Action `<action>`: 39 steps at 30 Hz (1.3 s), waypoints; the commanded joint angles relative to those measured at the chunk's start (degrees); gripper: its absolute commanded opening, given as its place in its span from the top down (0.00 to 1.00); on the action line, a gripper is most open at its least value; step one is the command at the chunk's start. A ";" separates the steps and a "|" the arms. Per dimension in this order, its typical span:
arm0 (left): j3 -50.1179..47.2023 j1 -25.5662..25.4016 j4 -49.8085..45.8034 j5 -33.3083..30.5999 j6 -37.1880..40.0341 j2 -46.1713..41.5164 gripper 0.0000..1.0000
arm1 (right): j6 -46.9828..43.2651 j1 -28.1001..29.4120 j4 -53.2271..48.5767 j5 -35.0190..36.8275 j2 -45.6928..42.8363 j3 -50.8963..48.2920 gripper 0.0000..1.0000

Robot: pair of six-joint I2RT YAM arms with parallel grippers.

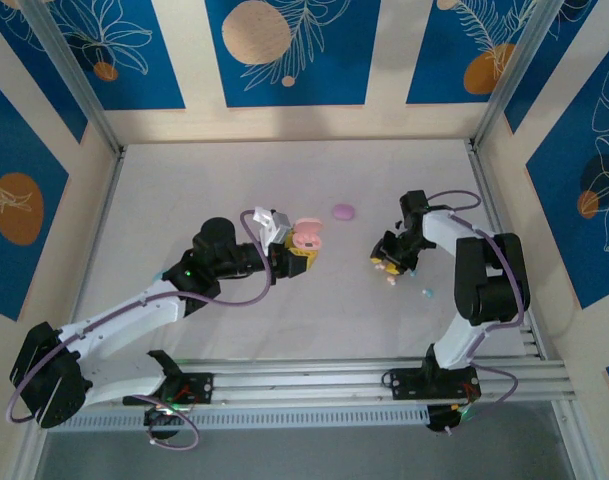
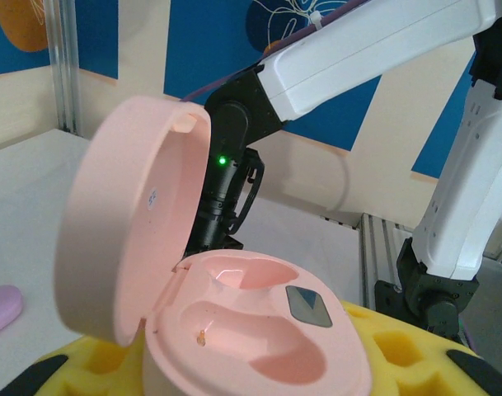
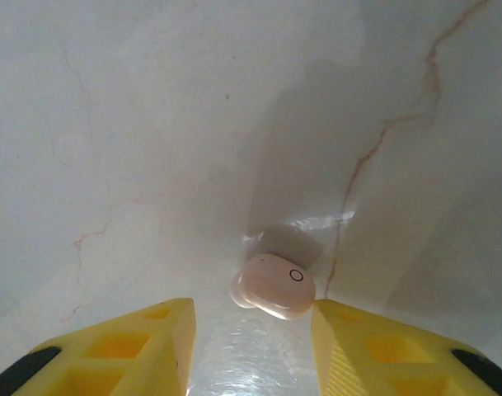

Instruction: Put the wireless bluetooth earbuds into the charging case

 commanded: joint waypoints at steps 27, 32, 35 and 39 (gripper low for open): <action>1.50 -0.57 -1.56 0.26 -0.09 -1.59 0.74 | -4.99 4.32 -3.69 7.59 7.06 8.11 0.58; 1.48 -0.56 -2.21 -0.16 0.32 -2.11 0.74 | -5.71 4.46 -4.21 8.53 7.69 8.84 0.59; 2.19 -0.57 -2.86 -0.03 0.83 -1.89 0.74 | -6.01 4.70 -4.41 8.57 7.91 9.11 0.60; 2.75 -0.62 -2.97 0.23 1.04 -1.43 0.74 | -6.38 4.85 -4.40 8.90 7.78 9.28 0.60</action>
